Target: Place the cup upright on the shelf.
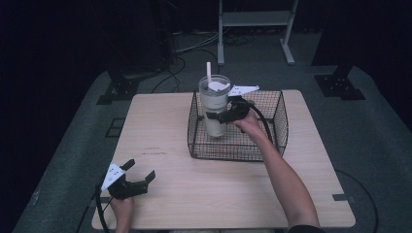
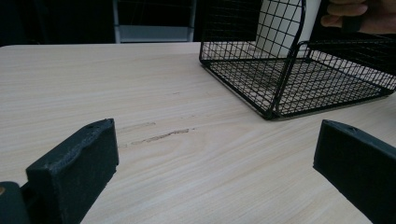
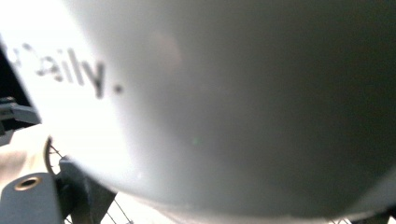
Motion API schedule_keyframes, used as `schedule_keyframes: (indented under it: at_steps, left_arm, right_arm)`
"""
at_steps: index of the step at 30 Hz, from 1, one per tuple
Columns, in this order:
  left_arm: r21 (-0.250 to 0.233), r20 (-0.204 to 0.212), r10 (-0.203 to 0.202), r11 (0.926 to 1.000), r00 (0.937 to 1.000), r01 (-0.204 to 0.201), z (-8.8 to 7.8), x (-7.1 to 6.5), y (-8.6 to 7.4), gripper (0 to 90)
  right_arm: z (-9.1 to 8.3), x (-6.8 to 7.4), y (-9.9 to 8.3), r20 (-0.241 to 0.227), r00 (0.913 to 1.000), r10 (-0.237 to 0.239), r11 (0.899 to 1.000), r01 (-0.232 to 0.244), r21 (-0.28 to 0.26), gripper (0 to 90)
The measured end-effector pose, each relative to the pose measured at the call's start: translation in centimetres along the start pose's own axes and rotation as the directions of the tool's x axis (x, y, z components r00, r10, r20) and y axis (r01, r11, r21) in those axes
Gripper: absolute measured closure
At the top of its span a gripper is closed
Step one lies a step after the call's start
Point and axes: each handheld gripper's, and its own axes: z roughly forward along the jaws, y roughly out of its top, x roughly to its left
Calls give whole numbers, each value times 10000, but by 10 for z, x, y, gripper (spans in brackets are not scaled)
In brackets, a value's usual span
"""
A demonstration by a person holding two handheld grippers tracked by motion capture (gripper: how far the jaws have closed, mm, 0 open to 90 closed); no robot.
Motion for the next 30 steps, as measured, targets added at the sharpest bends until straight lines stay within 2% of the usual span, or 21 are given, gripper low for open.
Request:
schedule_keyframes:
  at_steps: [16,19,23,25,30]
  left_arm:
    - [-57,59,20,10000,10000,-20,-1,0,0,0]
    - [-85,76,-102,9999,9999,103,-1,0,0,0]
    - [-111,87,-135,9998,9999,136,-1,1,0,0]
    - [-106,104,-118,9999,9999,119,-2,1,0,0]
    - [-113,113,-121,9999,9999,122,-2,1,0,0]
  right_arm:
    - [16,-10,-13,-99,9999,-119,9963,127,847,88]
    - [18,-11,-15,28,9998,-190,9956,187,918,88]
    - [20,-12,-18,49,9997,-228,9905,219,1356,87]
    - [23,-11,-21,15,9992,-397,9864,390,1598,88]
    - [23,-8,-23,-25,9993,-384,9889,384,1432,86]
